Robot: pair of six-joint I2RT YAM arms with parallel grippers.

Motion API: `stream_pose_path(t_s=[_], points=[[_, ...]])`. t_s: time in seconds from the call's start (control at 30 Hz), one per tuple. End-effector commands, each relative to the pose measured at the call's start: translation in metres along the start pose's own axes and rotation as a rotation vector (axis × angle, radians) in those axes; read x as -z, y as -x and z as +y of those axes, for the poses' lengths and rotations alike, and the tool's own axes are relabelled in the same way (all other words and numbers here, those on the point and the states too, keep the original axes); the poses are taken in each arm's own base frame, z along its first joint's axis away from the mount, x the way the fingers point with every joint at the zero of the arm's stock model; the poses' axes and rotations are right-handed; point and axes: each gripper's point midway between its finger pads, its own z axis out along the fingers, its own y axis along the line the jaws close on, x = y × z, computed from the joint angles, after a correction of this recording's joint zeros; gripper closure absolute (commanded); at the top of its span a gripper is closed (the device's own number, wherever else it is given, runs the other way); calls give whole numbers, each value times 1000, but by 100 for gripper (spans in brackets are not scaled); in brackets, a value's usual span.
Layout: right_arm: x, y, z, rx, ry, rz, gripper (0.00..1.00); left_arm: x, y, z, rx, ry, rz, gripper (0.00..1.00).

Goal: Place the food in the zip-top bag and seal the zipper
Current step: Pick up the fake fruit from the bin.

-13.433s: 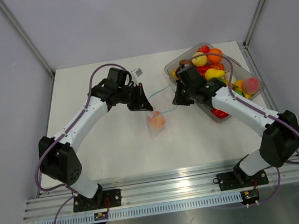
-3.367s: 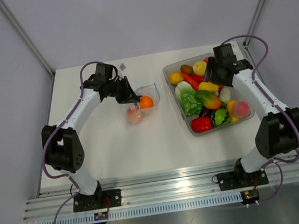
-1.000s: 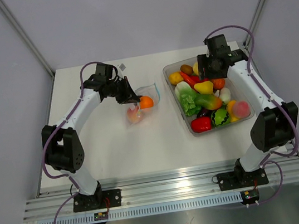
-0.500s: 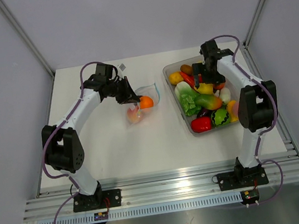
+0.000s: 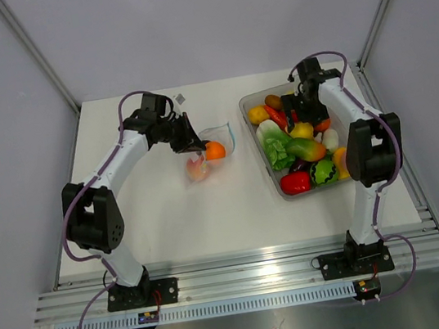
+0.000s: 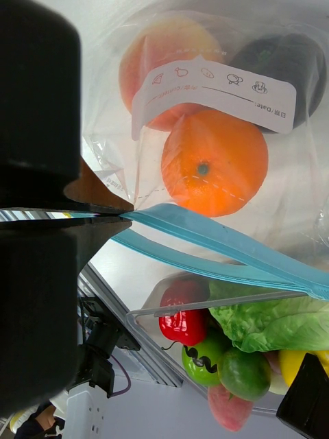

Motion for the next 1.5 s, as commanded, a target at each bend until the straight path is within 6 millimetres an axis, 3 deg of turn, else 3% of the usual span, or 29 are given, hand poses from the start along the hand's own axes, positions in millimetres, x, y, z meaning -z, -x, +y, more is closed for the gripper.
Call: stream_pose_path(t_s=[0.0,0.13,0.23,0.4,0.53,0.6,0.67,0.77,0.9,1.17,1.27,1.37,1.47], points=[[4,13,12,28,66,-28,13,0,12,-8,-23,-15,-31,100],[5,11,14,22,75,-22,19,0,13,-9,-26,-17,-35,100],[7,10,15,16,80,-26,4,0,12,-8,-23,-16,-33,100],[-2,5,14,12,74,0,2,-1,12,-8,-20,-18,-32,100],[-4,2,11,2,58,11,17,0,14,-10,-19,-21,-35,100],[-1,3,7,-6,34,3,34,0,14,-11,-20,-22,-35,100],[10,9,4,-17,12,-34,46,0,13,-11,-20,-21,-34,100],[34,19,-2,-34,-35,-105,52,0,14,-10,-25,-20,-35,100],[73,32,-6,-84,-67,-209,56,1,14,-11,-26,-21,-36,100],[106,31,2,-148,-34,-298,58,1,13,-12,-26,-27,-35,100],[125,33,14,-154,-2,-348,59,1,13,-12,-26,-27,-35,100],[140,34,40,-112,18,-378,58,2,14,-13,-25,-29,-39,100],[153,35,80,-66,79,-416,59,3,14,-13,-26,-29,-41,100]])
